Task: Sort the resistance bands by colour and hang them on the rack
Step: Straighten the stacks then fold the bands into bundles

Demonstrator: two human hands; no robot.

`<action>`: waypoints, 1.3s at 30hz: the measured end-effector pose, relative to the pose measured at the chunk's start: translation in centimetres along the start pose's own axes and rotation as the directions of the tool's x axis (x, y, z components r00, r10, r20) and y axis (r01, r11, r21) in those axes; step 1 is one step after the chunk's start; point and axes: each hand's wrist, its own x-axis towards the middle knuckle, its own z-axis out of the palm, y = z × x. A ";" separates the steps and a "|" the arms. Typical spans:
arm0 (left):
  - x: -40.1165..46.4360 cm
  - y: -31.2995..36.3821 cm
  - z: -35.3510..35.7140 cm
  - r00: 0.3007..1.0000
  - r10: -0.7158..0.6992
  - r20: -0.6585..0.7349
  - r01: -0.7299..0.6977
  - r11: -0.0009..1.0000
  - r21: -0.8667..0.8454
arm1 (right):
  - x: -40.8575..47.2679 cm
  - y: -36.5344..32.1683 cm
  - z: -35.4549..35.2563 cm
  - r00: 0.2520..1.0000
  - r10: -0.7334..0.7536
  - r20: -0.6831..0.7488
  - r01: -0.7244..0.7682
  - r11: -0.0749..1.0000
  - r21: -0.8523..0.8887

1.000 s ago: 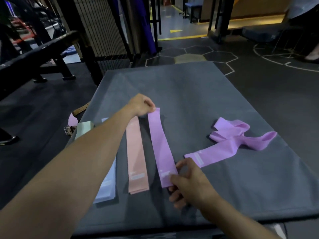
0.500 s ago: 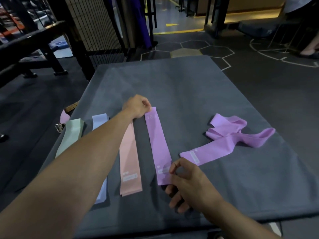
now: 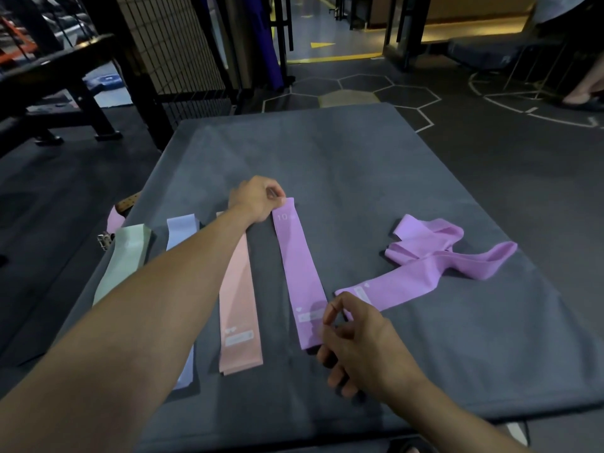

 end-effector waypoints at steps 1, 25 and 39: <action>-0.1 0.0 0.0 1.000 0.000 0.004 0.000 1.000 0.020 | 0.0 0.0 0.0 1.000 0.008 0.000 -0.008 1.000 0.003; -0.9 0.8 0.2 0.999 0.012 -0.039 -0.004 0.982 0.187 | -0.1 -0.9 -0.1 0.997 0.044 0.059 -0.032 0.983 -0.183; -9.7 3.8 -4.5 0.635 0.501 0.589 -0.626 0.780 0.011 | -0.1 -0.3 -0.5 0.985 -0.167 -0.040 0.095 0.719 -0.688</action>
